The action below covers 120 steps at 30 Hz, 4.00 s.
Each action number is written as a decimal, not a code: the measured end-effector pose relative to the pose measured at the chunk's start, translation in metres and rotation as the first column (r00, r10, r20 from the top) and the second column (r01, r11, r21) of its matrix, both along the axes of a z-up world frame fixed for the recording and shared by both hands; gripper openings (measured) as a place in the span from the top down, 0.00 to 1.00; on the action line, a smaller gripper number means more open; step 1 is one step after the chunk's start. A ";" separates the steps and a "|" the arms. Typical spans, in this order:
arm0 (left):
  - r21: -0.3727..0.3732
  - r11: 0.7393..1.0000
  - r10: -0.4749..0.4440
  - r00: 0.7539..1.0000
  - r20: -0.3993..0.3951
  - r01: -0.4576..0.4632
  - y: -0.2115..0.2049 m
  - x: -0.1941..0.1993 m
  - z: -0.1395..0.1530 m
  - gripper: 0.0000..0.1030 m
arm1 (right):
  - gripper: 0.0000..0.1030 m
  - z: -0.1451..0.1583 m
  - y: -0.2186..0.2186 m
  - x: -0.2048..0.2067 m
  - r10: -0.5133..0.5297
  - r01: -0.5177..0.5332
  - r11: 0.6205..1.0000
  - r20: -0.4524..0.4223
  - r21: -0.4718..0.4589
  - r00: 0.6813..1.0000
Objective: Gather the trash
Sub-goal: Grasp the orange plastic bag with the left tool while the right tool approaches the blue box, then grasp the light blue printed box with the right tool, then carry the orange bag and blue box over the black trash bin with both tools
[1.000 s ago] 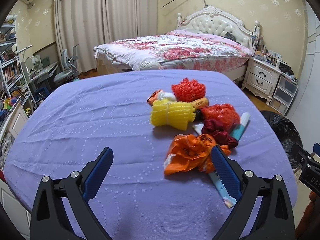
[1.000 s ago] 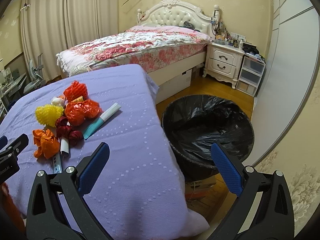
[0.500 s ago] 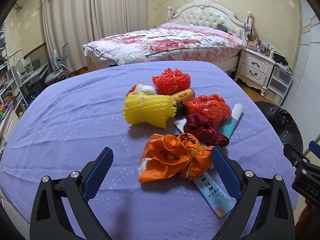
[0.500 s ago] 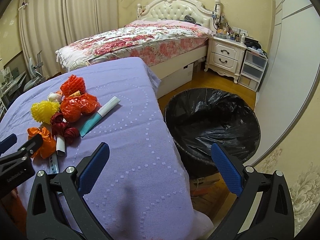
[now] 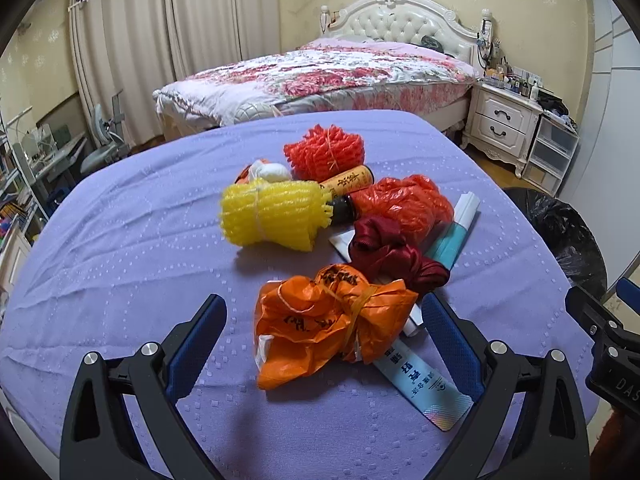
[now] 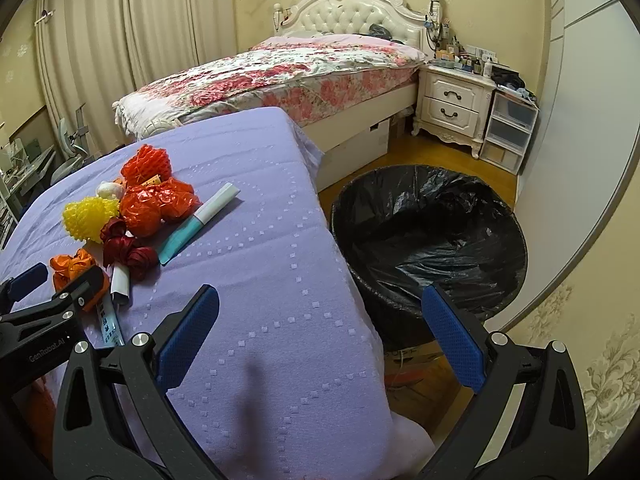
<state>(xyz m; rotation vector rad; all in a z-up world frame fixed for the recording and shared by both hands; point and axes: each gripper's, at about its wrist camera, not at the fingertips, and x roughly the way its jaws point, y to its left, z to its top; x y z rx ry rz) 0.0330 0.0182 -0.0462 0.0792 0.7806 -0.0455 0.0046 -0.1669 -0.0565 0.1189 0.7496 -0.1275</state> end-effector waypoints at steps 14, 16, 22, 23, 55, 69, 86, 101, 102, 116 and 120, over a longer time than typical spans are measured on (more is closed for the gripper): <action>-0.023 0.999 -0.040 0.999 0.035 0.040 0.015 -0.008 0.005 0.36 | 0.04 0.000 0.019 0.001 0.049 -0.049 0.999 -0.014 -0.020 0.999; -0.027 0.999 -0.030 0.998 0.046 0.032 0.019 -0.011 0.008 0.36 | 0.04 0.002 0.022 0.000 0.056 -0.056 0.998 -0.012 -0.023 0.998; -0.049 0.999 0.010 0.997 0.071 -0.006 0.040 -0.022 0.020 0.37 | 0.04 0.006 0.038 0.000 0.099 -0.099 0.995 -0.008 -0.031 0.995; -0.050 0.999 0.015 0.997 0.073 -0.011 0.043 -0.023 0.022 0.37 | 0.04 0.006 0.042 -0.001 0.110 -0.110 0.993 -0.009 -0.031 0.994; -0.074 0.984 0.165 0.986 0.040 -0.161 0.124 -0.063 0.014 0.37 | 0.77 -0.009 0.146 -0.013 0.439 -0.444 0.896 -0.115 -0.023 0.891; -0.093 0.991 0.107 0.988 0.107 -0.098 0.099 -0.058 0.037 0.37 | 0.77 0.024 0.115 -0.014 0.380 -0.380 0.925 -0.015 -0.020 0.925; -0.091 0.988 -0.107 0.978 0.177 0.125 -0.023 -0.008 0.056 0.37 | 0.77 0.038 -0.018 0.007 0.036 -0.031 0.998 0.072 -0.062 0.997; -0.076 0.956 -0.268 0.949 0.165 0.283 -0.138 0.047 0.046 0.37 | 0.77 0.014 -0.115 0.036 -0.177 0.178 0.983 0.055 -0.033 0.983; -0.076 0.953 -0.278 0.947 0.160 0.293 -0.145 0.053 0.045 0.37 | 0.77 0.012 -0.120 0.038 -0.186 0.188 0.982 0.054 -0.030 0.981; -0.019 0.936 -0.348 0.933 0.097 0.351 -0.203 0.094 0.012 0.36 | 0.77 -0.017 -0.164 0.071 -0.284 0.283 0.959 0.020 0.022 0.959; 0.009 0.931 -0.364 0.927 0.091 0.364 -0.214 0.100 0.007 0.36 | 0.77 -0.022 -0.172 0.075 -0.302 0.302 0.953 0.011 0.028 0.953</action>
